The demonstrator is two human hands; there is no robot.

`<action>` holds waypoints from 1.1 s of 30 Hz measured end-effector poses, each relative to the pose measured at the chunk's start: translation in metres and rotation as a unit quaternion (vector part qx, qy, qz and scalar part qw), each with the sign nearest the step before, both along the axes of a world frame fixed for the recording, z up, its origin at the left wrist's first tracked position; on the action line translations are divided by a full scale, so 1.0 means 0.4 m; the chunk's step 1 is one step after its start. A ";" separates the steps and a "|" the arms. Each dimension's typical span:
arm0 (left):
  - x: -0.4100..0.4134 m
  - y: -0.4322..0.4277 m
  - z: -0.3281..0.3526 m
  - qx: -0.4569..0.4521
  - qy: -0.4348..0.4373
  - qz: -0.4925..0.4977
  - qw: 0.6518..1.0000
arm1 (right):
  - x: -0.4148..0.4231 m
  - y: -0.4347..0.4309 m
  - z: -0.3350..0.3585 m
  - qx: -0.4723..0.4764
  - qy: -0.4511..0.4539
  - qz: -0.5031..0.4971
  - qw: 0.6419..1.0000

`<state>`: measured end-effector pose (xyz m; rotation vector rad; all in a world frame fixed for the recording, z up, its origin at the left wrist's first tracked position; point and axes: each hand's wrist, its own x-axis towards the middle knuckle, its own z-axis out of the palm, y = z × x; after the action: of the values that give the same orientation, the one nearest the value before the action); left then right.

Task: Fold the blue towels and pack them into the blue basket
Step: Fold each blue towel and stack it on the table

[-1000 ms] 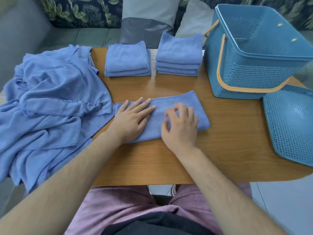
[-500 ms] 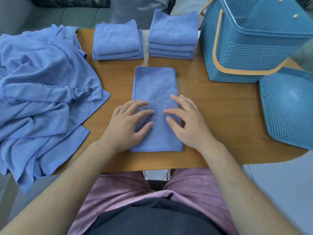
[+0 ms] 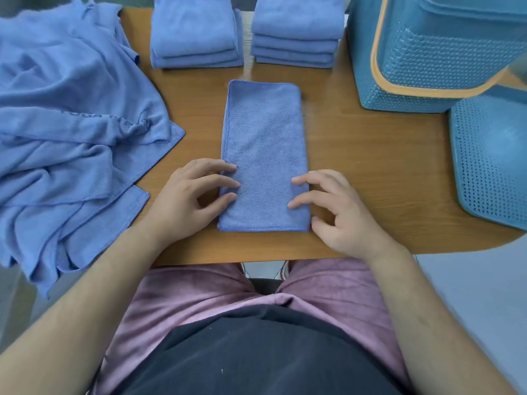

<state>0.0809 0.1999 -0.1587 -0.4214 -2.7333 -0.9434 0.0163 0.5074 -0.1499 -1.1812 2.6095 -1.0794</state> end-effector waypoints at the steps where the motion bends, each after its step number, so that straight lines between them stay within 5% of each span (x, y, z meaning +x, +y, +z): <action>1: -0.001 0.000 0.001 0.001 -0.001 0.000 1.000 | 0.001 -0.001 0.002 0.009 0.007 0.003 1.000; 9: 0.027 0.010 0.029 -0.021 0.003 -0.022 1.000 | -0.006 -0.005 -0.022 -0.050 0.022 -0.034 0.998; 17: 0.041 0.024 0.023 -0.036 0.023 -0.036 0.998 | 0.001 -0.017 -0.016 -0.084 -0.076 -0.122 0.986; 21: 0.054 0.035 0.036 0.070 -0.017 0.048 0.996 | 0.010 -0.012 0.009 -0.090 -0.154 -0.135 0.975; 25: 0.077 0.063 0.059 0.261 -0.108 0.088 0.955 | 0.029 -0.006 0.067 -0.134 -0.262 -0.085 0.952; 30: 0.070 0.094 0.072 0.404 -0.115 0.110 0.901 | 0.040 -0.034 0.072 -0.215 -0.230 -0.113 0.942; 33: 0.039 0.098 0.075 0.394 -0.088 0.136 0.905 | 0.030 -0.056 0.069 -0.228 -0.193 -0.121 0.947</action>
<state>0.0964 0.2392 -0.1286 0.1981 -2.1774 -1.9145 0.0284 0.4850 -0.1222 -0.6092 2.2985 -1.8241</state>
